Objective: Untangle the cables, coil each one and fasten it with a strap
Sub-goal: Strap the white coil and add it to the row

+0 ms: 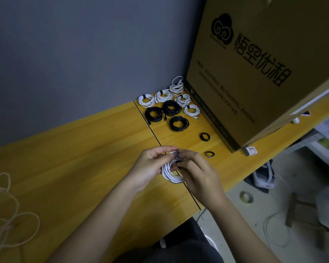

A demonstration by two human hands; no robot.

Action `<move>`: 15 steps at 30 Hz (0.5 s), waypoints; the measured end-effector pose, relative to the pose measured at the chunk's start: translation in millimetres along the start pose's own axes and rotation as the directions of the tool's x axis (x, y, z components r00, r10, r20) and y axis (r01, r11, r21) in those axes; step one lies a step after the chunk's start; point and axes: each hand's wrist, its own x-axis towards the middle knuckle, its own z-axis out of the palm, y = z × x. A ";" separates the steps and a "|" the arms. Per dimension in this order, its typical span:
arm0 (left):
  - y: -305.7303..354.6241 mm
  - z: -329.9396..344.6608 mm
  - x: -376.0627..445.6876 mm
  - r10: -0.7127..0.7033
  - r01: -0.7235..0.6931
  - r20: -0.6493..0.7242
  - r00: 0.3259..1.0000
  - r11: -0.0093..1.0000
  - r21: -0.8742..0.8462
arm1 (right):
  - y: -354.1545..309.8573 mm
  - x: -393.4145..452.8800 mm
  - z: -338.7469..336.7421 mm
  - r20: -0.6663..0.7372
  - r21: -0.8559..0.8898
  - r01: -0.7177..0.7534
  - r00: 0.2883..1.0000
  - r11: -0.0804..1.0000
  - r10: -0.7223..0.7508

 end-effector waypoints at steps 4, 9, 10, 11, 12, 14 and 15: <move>2.6 -4.1 -2.1 0.012 -0.012 0.000 1.000 0.999 0.040 | -2.3 7.2 -3.0 0.023 0.084 -0.024 0.999 0.996 0.022; 9.2 -10.9 -5.7 0.006 -0.007 0.043 0.999 0.999 0.039 | -6.6 10.8 -4.7 -0.009 0.071 0.008 1.000 0.997 -0.007; 10.7 -11.5 -7.4 0.011 -0.013 0.049 0.999 0.999 0.041 | -7.7 13.4 -5.5 -0.027 0.059 0.014 1.000 0.998 -0.013; 12.2 -11.7 -8.9 0.019 -0.020 0.047 0.999 0.999 0.040 | -8.5 15.8 -6.2 -0.038 0.065 0.030 0.999 0.997 -0.027; 14.4 -12.0 -10.4 0.029 -0.030 0.042 0.999 0.999 0.039 | -9.2 17.9 -6.7 -0.045 0.082 0.049 0.998 0.995 -0.046; 18.6 -11.8 -13.2 0.049 -0.050 0.030 0.998 0.998 0.048 | -10.6 20.9 -8.0 -0.047 0.131 0.074 0.997 0.989 -0.068; 20.3 -11.7 -14.3 0.054 -0.056 0.026 0.998 0.997 0.052 | -11.1 21.5 -8.5 -0.049 0.152 0.079 0.996 0.985 -0.073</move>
